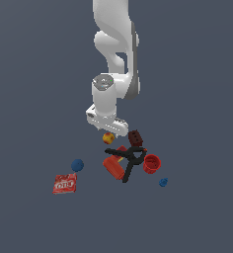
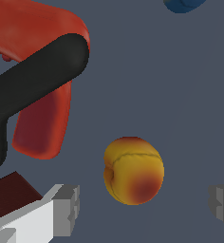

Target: Pick up a designated object from a clutter of objects.

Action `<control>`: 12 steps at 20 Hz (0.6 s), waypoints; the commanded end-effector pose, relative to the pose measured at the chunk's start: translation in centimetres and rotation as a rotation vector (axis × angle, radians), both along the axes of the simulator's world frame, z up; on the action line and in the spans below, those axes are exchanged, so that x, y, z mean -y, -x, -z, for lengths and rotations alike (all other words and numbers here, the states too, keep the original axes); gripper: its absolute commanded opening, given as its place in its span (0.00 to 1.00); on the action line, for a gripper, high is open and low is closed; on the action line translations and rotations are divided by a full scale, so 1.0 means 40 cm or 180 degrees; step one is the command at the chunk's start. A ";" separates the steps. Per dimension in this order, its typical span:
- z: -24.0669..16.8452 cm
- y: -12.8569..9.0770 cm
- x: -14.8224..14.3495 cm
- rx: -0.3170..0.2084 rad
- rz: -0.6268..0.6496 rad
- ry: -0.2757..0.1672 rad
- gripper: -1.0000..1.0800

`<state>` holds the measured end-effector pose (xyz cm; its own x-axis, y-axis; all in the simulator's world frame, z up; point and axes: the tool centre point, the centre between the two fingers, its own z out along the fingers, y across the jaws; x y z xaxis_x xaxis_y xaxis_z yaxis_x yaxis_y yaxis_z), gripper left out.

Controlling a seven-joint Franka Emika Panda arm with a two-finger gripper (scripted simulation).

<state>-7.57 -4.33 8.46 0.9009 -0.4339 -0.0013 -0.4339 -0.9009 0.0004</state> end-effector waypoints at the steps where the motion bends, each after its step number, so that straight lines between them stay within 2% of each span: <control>1: 0.002 0.000 0.000 0.0001 0.0000 0.0000 0.96; 12: 0.097 0.003 0.001 0.0004 0.0008 0.0001 0.96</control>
<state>-7.69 -4.34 5.21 0.9001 -0.4357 -0.0007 -0.4357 -0.9001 0.0004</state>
